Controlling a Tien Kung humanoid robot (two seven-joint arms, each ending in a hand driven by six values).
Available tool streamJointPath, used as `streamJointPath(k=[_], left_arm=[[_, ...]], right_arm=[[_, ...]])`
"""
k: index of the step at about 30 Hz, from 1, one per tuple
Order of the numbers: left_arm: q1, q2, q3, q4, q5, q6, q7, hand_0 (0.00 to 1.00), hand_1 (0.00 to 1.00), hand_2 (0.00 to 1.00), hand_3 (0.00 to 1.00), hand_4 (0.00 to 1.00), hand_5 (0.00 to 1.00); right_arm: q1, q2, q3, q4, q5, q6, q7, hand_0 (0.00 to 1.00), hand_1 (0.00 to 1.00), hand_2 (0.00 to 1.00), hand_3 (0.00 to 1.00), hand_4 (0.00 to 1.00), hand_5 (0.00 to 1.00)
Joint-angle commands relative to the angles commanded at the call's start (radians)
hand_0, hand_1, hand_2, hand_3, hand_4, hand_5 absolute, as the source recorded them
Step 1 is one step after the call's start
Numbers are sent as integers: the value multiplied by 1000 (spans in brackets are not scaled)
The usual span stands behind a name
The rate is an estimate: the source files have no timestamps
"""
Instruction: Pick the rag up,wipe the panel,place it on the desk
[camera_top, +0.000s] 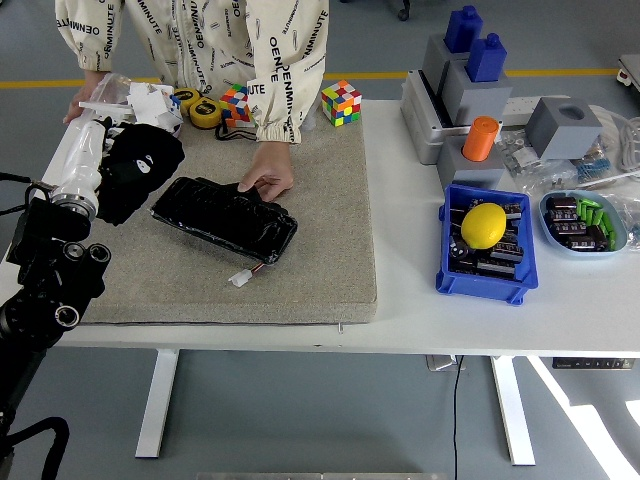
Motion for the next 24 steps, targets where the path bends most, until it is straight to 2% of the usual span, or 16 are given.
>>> streamJointPath(k=[5, 12, 24], left_arm=[[-13, -14, 14, 45, 14, -3, 4, 205, 278, 377, 561, 598, 2], [-25, -27, 45, 72, 23, -11, 15, 203, 272, 373, 561, 602, 2], [-21, -24, 140, 35, -15, -28, 43, 201, 258, 359, 559, 620, 2]], right_arm=[[-4, -2, 1, 0, -2, -1, -1, 523, 559, 494, 520, 850, 356], [-3, -3, -6, 0, 3, 0, -1, 522, 556, 494, 521, 848, 353], [-6, -2, -3, 0, 1, 1, 1, 522, 557, 494, 521, 847, 352]])
